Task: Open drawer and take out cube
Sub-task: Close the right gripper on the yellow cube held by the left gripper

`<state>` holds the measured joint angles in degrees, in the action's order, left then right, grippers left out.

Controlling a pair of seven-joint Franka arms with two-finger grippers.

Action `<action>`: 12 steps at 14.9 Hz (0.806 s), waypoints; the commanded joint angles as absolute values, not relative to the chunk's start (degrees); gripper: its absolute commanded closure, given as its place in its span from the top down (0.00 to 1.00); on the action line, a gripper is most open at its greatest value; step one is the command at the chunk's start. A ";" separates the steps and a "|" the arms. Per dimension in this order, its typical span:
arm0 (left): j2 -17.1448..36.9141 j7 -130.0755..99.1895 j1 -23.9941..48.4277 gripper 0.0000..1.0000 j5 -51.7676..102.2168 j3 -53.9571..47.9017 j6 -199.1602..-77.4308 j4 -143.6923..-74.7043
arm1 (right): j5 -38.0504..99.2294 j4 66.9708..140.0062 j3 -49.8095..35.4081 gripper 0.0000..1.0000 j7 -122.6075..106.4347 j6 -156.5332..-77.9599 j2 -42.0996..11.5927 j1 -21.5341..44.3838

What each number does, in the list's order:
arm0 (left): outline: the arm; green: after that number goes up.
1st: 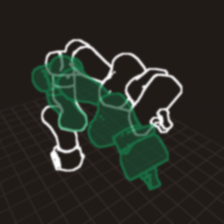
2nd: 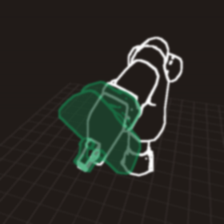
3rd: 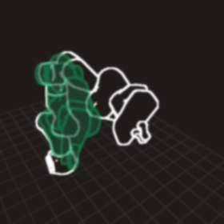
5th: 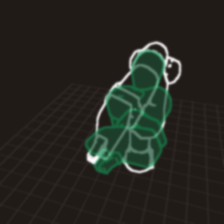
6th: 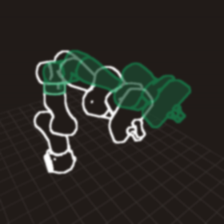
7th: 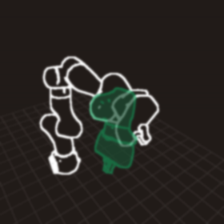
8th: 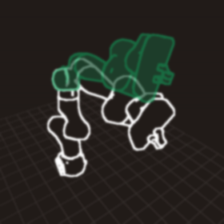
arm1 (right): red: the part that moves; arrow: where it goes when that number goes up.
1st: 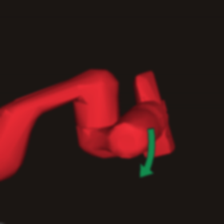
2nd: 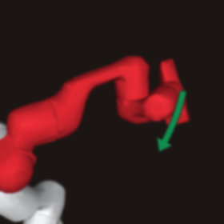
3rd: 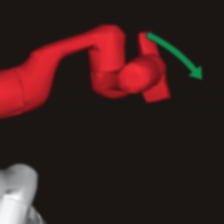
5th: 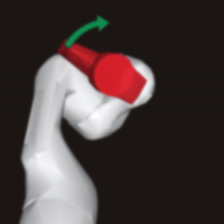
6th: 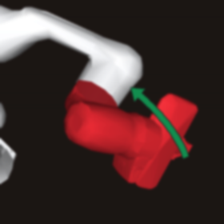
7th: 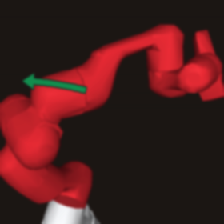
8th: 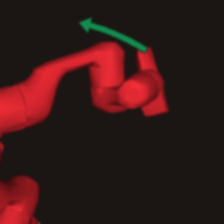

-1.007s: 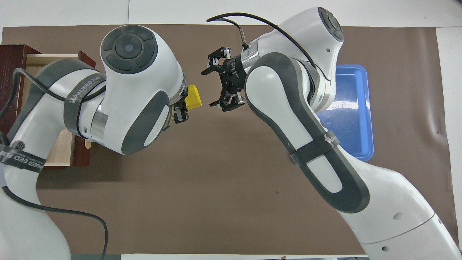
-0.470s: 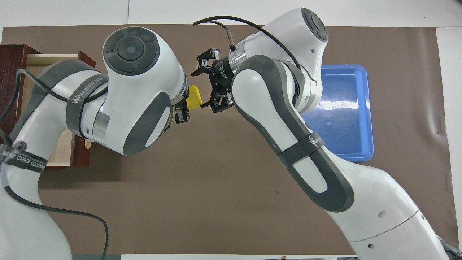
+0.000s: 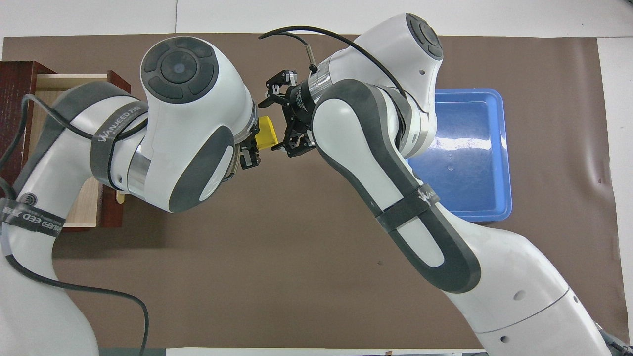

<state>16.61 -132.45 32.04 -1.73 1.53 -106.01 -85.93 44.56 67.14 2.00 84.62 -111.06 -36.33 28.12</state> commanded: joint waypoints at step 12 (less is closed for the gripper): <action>15.12 -133.07 32.70 0.00 -0.79 2.37 -107.14 -87.98 | 42.98 66.45 2.02 0.00 86.05 -110.39 -36.65 28.92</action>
<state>16.59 -132.75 32.05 -1.73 1.59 -106.37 -86.11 44.28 67.11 2.02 86.28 -110.58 -36.34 28.96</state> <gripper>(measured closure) 0.454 0.445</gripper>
